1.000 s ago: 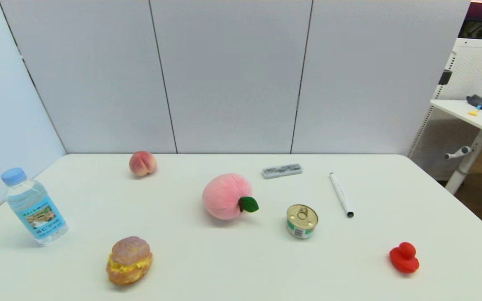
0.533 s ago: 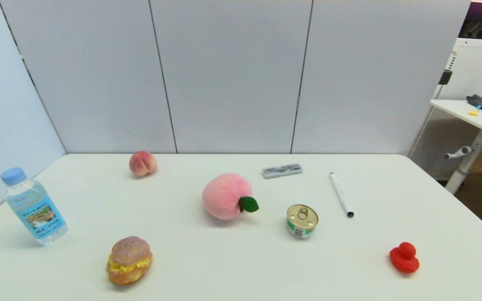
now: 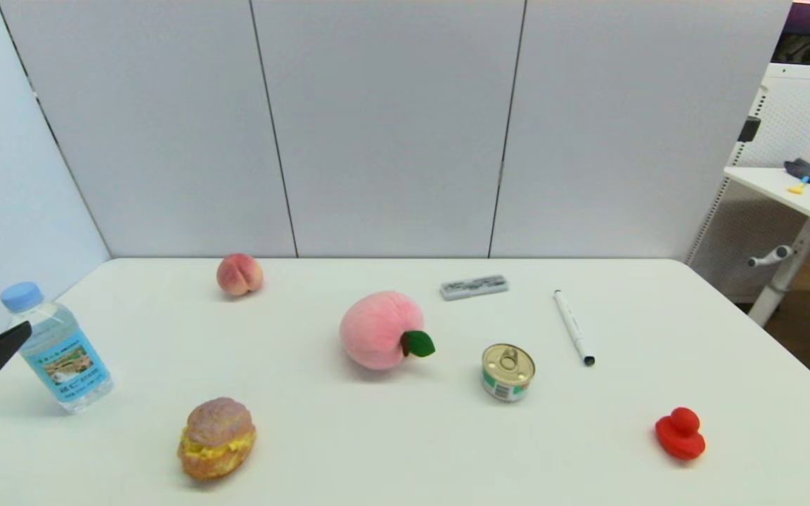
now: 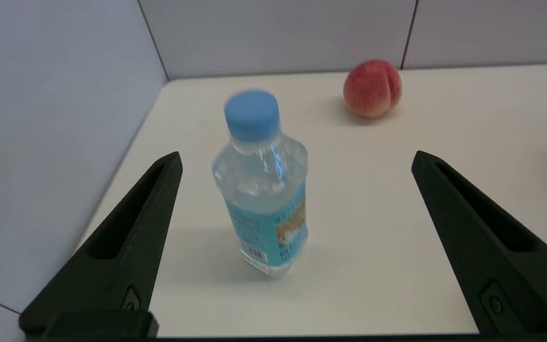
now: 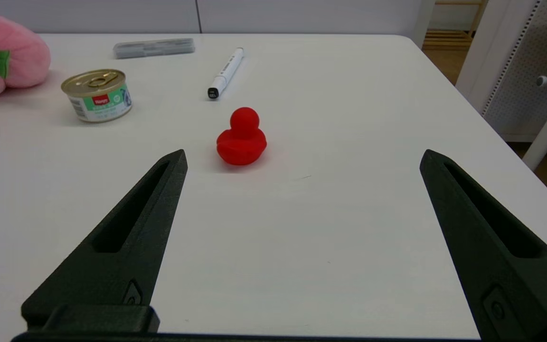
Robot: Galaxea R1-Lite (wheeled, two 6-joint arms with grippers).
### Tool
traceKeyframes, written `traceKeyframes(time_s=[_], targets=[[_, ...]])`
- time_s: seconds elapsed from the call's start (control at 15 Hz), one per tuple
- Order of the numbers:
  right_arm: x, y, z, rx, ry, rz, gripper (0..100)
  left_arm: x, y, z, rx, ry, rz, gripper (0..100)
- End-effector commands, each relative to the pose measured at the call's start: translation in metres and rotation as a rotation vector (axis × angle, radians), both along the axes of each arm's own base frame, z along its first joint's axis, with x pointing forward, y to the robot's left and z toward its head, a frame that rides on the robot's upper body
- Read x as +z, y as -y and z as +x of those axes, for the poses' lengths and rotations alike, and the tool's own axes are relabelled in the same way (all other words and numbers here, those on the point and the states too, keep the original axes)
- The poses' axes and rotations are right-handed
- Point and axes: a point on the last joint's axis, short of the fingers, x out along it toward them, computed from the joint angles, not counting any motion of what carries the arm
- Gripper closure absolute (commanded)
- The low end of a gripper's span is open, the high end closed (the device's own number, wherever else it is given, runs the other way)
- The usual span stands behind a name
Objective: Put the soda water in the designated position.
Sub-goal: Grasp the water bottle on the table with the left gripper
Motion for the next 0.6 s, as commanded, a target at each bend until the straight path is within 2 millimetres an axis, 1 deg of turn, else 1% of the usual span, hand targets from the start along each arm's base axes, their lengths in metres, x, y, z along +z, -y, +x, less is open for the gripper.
traceKeyframes(time_s=[0.07,0.33,0.47,0.6], targets=[[0.0,0.0,0.0,0.001,-0.001,-0.001,0,-0.03,0.002,-0.001,-0.051,-0.048,-0.041,0],[0.0,0.0,0.0,0.001,-0.001,-0.001,0,-0.048,-0.01,0.016,-0.072,-0.059,-0.011,0],[0.0,0.0,0.0,0.001,-0.001,-0.001,0,-0.06,-0.012,0.02,-0.078,-0.087,-0.028,0],[0.0,0.0,0.0,0.001,-0.001,-0.001,0,-0.065,-0.017,0.027,-0.081,-0.087,-0.013,0]])
